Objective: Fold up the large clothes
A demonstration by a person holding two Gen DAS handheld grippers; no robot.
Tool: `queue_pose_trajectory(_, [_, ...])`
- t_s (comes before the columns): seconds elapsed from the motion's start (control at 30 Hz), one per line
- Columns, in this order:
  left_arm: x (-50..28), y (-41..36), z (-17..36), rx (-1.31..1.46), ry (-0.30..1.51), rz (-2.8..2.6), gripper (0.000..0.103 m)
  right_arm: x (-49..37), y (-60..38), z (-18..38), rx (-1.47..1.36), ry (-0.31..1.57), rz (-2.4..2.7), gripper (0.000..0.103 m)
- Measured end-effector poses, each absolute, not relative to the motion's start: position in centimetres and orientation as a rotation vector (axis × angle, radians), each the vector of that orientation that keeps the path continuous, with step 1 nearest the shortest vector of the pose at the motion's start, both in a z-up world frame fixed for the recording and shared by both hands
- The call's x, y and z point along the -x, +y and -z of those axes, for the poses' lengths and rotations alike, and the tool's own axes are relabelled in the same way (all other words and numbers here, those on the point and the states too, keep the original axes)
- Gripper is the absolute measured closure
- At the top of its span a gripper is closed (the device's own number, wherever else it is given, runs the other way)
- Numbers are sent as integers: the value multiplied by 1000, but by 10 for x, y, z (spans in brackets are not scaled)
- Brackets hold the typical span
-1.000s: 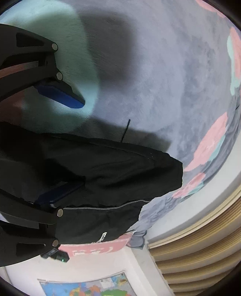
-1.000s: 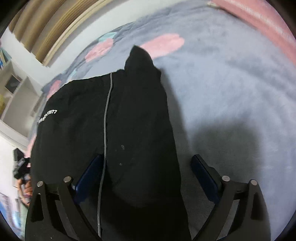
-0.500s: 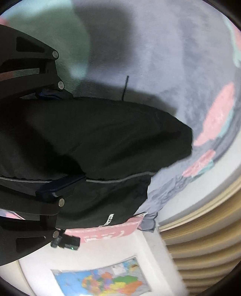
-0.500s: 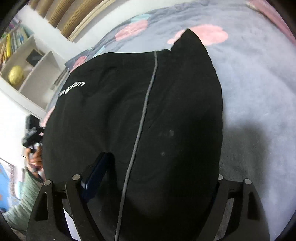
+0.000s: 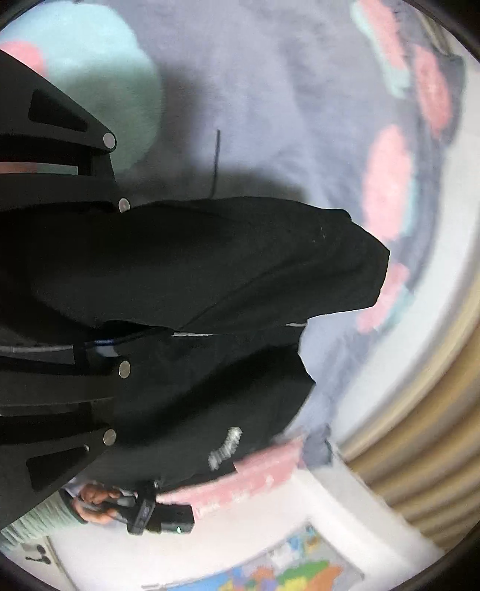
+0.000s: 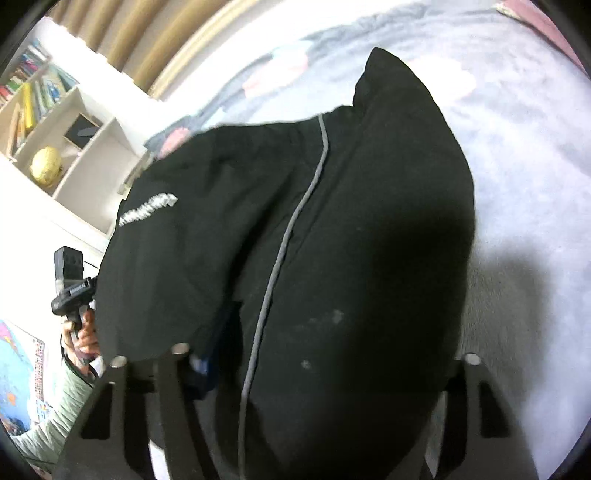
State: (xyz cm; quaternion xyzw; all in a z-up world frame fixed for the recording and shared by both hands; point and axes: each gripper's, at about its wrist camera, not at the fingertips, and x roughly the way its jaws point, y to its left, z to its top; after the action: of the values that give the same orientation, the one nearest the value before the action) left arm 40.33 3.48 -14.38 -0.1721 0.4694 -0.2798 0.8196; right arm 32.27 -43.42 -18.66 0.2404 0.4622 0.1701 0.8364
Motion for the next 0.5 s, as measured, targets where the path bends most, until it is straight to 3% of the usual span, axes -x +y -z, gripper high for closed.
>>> queue_pose_trajectory(0.13, [-364, 40, 97, 479, 907, 686, 69, -294, -416, 141, -522, 887, -442, 47])
queue_pose_trajectory(0.5, [-216, 79, -14, 454, 751, 753, 69, -174, -361, 33, -429, 828, -481, 48])
